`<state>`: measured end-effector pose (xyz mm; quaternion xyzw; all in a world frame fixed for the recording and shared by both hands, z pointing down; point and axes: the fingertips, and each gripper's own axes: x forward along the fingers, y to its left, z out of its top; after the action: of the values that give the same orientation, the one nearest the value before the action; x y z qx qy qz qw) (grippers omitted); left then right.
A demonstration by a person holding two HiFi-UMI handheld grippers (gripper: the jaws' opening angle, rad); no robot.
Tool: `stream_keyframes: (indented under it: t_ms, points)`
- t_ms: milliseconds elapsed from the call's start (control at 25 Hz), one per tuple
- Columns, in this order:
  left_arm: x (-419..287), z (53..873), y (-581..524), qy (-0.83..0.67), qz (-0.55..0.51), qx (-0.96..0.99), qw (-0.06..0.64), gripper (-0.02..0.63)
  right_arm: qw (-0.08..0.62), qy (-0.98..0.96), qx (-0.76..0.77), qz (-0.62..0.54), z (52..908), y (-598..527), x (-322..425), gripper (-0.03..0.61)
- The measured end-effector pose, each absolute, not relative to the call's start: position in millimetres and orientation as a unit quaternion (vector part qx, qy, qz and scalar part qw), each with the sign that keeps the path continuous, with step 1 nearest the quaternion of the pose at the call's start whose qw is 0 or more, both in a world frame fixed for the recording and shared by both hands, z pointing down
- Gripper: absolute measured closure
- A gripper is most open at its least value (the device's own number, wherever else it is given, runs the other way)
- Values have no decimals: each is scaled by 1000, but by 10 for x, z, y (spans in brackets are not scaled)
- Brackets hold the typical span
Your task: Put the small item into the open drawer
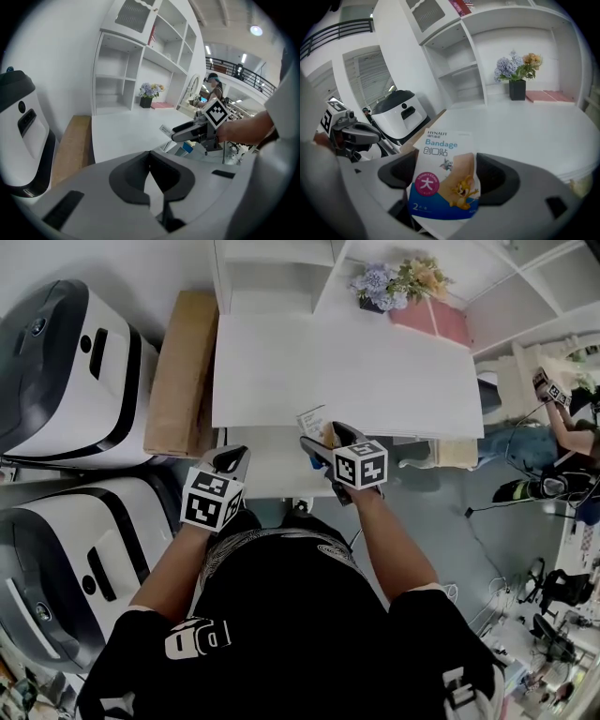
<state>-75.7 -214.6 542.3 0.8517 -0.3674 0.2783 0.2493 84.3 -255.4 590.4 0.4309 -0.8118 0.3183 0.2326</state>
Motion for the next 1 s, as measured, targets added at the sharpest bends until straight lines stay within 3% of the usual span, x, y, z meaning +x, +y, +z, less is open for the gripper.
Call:
stream_keyframes:
  t_ms: [440,1000]
  points:
    - [-733,5602,-2039,-354,300,848,256,600,253,-811,403,339,6154,-2174,642,173]
    - [-757,5762,-1969,-337,310,847,268,600,360,-804,343,327,6908,-2029,364,173]
